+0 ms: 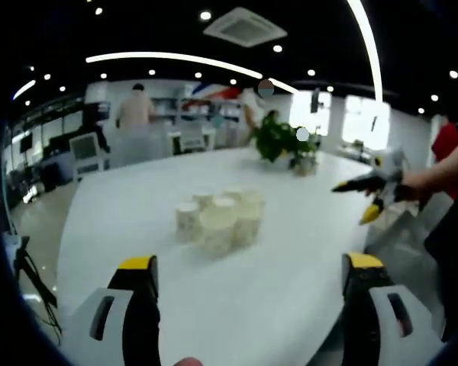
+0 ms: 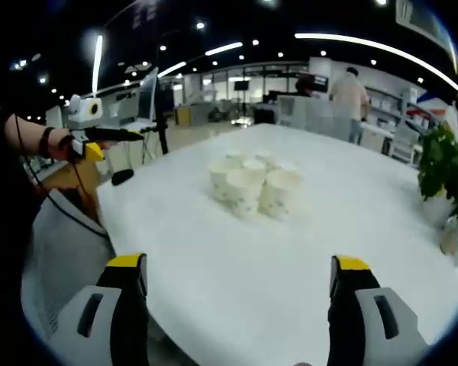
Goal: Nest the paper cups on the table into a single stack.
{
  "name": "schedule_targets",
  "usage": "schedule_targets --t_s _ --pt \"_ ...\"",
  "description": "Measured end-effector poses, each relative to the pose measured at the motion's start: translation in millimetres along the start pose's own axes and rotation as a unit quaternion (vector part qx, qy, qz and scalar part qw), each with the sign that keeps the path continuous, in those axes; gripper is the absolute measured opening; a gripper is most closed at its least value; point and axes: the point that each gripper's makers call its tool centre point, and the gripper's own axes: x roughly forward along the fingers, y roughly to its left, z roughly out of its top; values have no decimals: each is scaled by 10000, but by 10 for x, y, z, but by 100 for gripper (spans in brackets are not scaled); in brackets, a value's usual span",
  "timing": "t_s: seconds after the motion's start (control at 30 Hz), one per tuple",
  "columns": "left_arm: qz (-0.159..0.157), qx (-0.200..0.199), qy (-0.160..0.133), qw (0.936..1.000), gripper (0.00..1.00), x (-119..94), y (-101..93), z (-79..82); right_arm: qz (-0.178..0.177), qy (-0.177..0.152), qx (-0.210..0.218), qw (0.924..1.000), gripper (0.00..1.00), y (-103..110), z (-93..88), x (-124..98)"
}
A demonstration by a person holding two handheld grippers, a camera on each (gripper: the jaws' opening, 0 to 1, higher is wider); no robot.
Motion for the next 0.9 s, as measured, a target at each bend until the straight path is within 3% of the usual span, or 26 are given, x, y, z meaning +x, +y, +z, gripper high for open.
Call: schedule_targets --t_s 0.9 --pt "3 -54 42 10000 99 14 -10 -61 -23 -18 25 10000 97 14 -8 -10"
